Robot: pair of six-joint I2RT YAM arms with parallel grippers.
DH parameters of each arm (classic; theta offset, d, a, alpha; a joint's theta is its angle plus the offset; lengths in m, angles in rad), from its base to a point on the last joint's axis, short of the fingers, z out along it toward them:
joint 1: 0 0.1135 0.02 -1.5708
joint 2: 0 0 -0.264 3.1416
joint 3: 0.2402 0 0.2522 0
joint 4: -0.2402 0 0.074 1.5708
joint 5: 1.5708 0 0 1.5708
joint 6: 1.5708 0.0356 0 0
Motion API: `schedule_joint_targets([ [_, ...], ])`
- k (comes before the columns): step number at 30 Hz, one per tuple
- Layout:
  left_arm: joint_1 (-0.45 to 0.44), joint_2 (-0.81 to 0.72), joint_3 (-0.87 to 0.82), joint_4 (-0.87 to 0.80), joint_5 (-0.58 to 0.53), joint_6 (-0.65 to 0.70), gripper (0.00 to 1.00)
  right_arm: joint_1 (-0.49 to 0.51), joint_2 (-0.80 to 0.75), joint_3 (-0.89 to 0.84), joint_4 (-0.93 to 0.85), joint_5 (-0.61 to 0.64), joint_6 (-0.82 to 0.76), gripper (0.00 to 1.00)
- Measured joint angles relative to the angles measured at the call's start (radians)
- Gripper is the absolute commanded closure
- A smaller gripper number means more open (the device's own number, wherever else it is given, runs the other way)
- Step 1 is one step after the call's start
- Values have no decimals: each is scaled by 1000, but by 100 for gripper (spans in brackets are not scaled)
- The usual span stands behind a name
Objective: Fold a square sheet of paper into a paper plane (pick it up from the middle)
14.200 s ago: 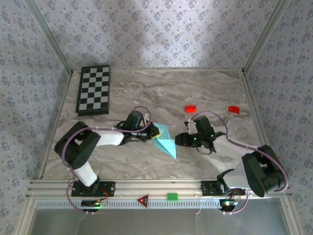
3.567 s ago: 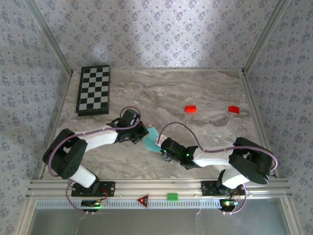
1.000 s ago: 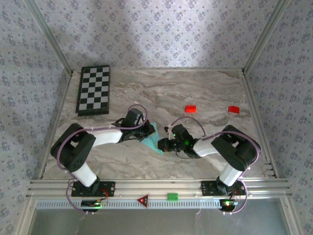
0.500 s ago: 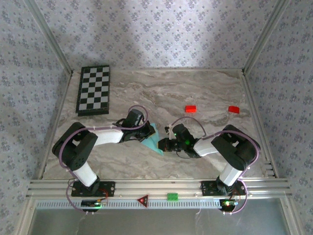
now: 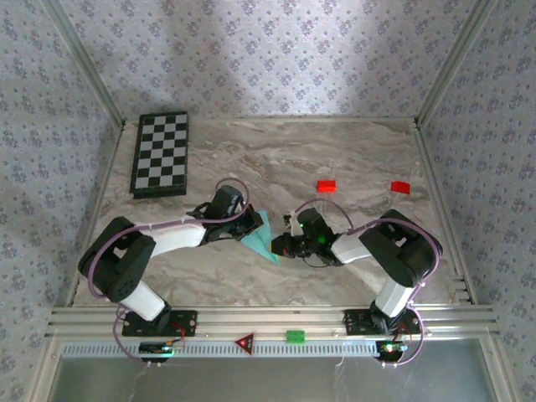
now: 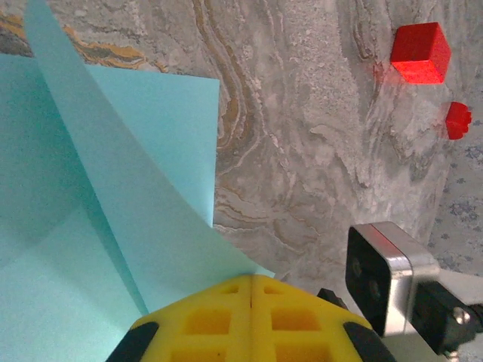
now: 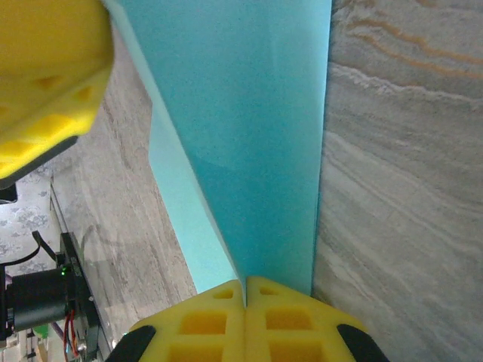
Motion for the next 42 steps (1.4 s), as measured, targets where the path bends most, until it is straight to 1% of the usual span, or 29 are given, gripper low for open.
schedule_joint_targets([
  [8, -15, 3, -8, 3, 3, 2, 99, -2, 0, 1, -3, -2, 12, 100],
  [22, -19, 81, -7, 18, 1, 1, 100, -1, 0, 3, -8, -1, 16, 100],
  [42, -19, 110, 9, 10, -3, 1, 100, 0, -3, 51, -117, -2, -3, 100],
])
